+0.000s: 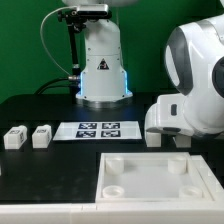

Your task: Assemble one leg

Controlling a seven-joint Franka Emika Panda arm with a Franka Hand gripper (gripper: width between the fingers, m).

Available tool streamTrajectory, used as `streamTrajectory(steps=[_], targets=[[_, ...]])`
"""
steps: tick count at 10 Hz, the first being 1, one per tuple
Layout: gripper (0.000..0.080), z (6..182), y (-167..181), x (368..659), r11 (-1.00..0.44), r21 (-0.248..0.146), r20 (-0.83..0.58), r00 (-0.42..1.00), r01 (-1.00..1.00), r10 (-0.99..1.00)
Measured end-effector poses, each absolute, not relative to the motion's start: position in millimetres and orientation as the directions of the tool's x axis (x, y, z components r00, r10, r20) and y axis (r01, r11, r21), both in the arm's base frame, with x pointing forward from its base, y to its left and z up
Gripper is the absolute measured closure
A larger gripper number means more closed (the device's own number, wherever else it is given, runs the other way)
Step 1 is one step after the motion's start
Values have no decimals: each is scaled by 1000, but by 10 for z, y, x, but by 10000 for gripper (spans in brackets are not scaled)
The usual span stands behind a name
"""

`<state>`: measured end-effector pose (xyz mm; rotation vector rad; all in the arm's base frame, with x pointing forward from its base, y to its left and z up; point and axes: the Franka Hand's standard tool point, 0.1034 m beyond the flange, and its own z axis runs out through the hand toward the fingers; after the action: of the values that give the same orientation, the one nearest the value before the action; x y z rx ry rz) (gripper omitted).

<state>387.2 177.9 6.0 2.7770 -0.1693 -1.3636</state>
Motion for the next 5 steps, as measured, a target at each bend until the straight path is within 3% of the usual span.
streamTrajectory(steps=[1, 2, 5], targets=[[425, 60, 1779, 3872, -993, 87, -786, 607, -79, -117], [509, 60, 1779, 3872, -993, 87, -786, 607, -79, -117], [509, 60, 1779, 3872, -993, 87, -786, 607, -79, -117]])
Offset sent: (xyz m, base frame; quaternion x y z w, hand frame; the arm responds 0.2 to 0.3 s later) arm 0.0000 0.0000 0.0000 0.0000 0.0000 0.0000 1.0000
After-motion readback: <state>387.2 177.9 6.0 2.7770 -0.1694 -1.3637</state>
